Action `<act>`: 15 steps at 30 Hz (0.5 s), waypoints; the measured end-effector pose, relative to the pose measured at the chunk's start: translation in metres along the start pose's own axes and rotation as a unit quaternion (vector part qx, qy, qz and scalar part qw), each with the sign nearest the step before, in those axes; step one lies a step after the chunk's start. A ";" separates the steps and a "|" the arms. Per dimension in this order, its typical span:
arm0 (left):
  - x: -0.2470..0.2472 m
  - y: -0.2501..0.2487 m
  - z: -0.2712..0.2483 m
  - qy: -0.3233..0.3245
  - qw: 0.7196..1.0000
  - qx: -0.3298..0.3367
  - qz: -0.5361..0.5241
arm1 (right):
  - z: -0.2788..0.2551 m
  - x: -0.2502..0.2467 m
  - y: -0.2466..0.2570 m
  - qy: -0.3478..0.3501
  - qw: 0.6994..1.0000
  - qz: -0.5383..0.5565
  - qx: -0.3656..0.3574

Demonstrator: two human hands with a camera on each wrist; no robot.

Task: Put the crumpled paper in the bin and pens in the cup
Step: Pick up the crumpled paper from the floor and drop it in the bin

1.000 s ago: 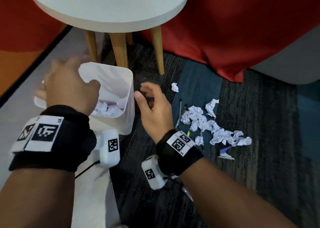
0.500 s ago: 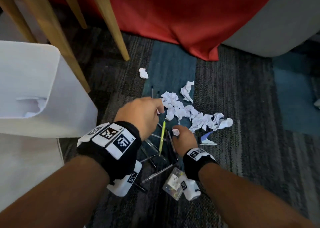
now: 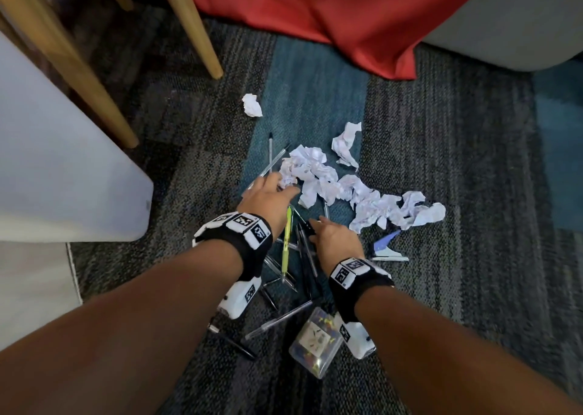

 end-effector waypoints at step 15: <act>0.005 -0.002 0.027 0.064 0.996 0.010 0.057 | 0.004 -0.008 -0.006 0.102 0.994 -0.019 0.033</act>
Point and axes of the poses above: each hand's wrist, its own z-axis towards the middle knuckle, its own x-axis out of the palm, y = z × x, the point moved 6 cm from there along z, towards the middle knuckle, and after that the axes turned 1 degree about -y, right-handed, at the moved point
